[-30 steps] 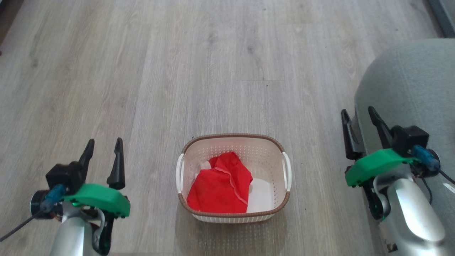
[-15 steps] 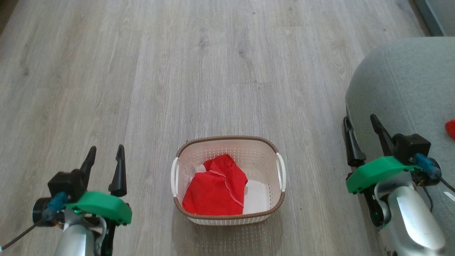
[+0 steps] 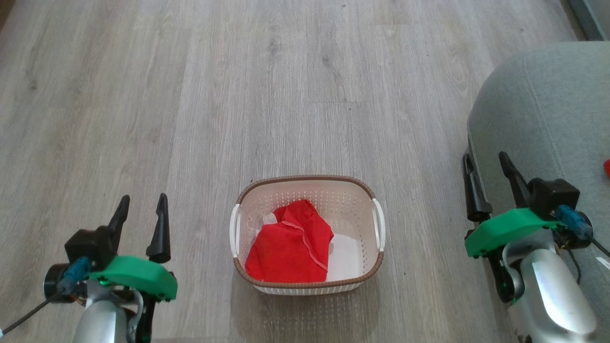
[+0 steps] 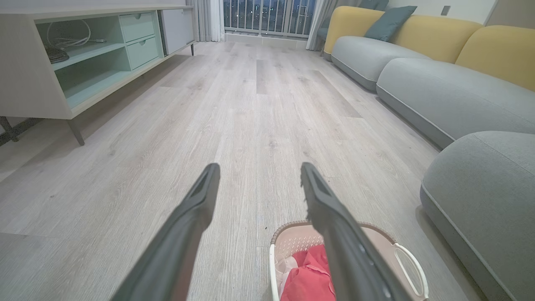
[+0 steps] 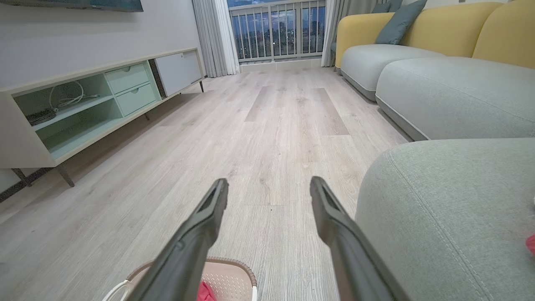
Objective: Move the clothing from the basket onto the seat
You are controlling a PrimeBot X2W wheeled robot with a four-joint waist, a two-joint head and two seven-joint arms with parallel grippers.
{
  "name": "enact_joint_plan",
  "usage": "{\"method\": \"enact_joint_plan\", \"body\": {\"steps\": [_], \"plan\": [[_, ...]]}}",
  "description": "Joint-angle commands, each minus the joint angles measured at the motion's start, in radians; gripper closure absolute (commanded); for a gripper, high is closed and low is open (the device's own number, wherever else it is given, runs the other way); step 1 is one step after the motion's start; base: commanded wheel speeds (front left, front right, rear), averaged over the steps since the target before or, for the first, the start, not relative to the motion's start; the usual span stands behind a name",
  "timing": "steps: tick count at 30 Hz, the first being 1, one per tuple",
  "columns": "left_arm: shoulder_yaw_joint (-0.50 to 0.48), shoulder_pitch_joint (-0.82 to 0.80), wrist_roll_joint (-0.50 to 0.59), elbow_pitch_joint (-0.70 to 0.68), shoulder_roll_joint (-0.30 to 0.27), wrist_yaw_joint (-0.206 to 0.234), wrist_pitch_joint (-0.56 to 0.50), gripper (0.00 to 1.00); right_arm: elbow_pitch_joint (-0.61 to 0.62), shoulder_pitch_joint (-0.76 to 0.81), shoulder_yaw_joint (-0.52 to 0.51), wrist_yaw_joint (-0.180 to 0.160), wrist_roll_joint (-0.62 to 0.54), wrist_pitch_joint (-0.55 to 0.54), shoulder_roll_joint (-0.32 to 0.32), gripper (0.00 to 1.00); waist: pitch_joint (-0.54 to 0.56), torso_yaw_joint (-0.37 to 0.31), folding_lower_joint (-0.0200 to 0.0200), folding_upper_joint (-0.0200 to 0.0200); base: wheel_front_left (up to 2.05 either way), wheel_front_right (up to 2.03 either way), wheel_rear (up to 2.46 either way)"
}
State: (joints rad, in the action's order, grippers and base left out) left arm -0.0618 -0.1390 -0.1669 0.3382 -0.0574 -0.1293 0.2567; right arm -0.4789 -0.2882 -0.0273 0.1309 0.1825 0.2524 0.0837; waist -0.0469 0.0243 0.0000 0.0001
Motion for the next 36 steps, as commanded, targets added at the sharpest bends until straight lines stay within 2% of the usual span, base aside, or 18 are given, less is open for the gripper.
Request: {"method": "enact_joint_plan", "body": {"steps": [1,6,14,27,36], "plan": [[-0.025,-0.042,-0.001,-0.036,-0.017,-0.001,0.005,0.00,0.039,-0.036,0.018,0.000,-0.011,0.009,-0.008,0.00,-0.003,-0.001,0.0000,-0.0001,0.00,0.00,0.00],[-0.015,-0.045,-0.013,-0.029,-0.016,-0.001,0.005,0.00,0.065,-0.055,0.016,0.000,-0.016,0.009,-0.011,0.00,-0.037,-0.014,0.0000,-0.0001,0.00,0.00,0.00],[0.062,-0.103,-0.046,-0.013,-0.019,-0.001,0.005,0.00,0.132,-0.143,0.009,0.000,-0.031,0.009,-0.020,0.00,-0.189,-0.044,0.0000,-0.0001,0.00,0.00,0.00],[0.190,-0.301,-0.079,0.075,-0.029,-0.001,0.005,0.00,0.230,-0.368,0.015,0.000,-0.062,0.009,-0.032,0.00,-0.531,-0.128,0.0000,-0.0001,0.00,0.00,0.00],[0.254,-0.486,-0.074,0.201,-0.062,-0.001,0.005,0.00,0.292,-0.489,0.057,0.000,-0.034,0.009,-0.033,0.00,-0.739,-0.191,0.0000,-0.0001,0.00,0.00,0.00]]}}
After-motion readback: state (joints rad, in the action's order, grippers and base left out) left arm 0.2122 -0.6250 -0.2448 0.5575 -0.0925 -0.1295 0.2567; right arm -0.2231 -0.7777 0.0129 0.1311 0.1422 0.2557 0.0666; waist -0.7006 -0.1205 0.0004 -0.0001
